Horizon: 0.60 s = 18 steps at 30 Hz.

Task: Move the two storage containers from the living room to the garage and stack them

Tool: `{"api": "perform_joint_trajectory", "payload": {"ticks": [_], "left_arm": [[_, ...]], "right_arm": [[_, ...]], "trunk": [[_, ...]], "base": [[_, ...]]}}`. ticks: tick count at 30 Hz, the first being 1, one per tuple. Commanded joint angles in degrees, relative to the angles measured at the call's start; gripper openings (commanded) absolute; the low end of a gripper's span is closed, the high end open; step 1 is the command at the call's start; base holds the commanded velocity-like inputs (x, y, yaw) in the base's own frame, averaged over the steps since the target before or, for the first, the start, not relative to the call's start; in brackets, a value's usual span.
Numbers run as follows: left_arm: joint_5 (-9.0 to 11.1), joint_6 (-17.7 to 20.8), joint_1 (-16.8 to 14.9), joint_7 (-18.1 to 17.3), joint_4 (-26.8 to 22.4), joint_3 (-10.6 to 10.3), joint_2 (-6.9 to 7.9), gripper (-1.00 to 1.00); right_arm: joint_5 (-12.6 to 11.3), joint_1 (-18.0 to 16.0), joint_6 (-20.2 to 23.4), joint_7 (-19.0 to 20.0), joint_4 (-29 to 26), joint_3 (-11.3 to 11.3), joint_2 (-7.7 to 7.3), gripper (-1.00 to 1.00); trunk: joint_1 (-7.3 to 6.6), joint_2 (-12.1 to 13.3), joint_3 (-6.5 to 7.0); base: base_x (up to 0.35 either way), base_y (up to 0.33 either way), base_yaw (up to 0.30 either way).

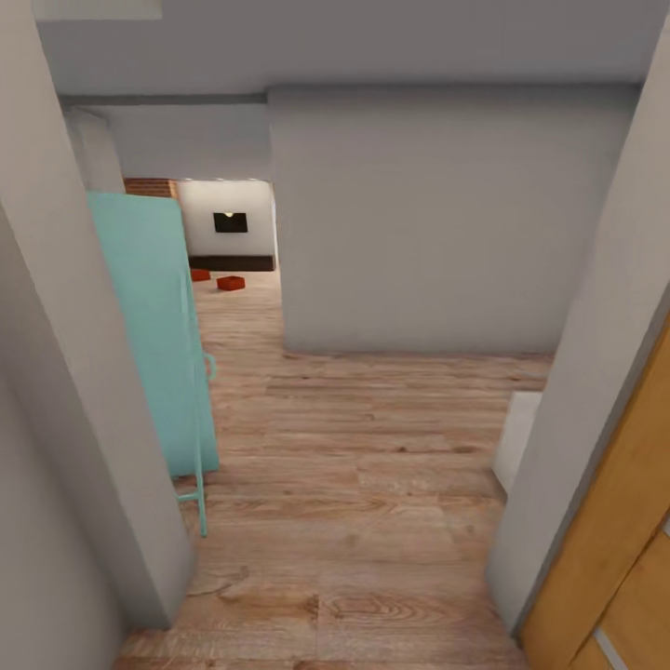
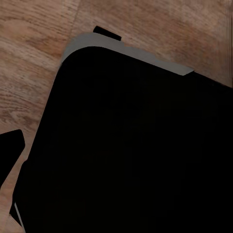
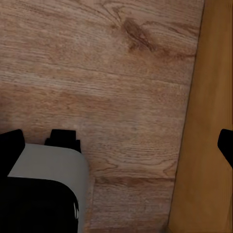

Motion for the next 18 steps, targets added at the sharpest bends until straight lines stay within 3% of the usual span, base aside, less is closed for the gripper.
{"api": "perform_joint_trajectory", "payload": {"ticks": [1, 18], "left_arm": [[0.2, -0.2, 0.0, 0.0, 0.0, 0.1, -0.02, 1.0], [0.1, -0.3, 0.0, 0.0, 0.0, 0.1, -0.1, 1.0]], "right_arm": [[-0.5, -0.1, -0.3, 0.0, 0.2, 0.5, 0.02, 1.0], [-0.4, -0.1, -0.4, 0.1, 0.2, 0.6, 0.01, 1.0]], "trunk": [[0.03, 0.0, -0.06], [0.03, 0.0, -0.06]], "base": [[0.322, 0.0, 0.0], [0.322, 0.0, 0.0]]}}
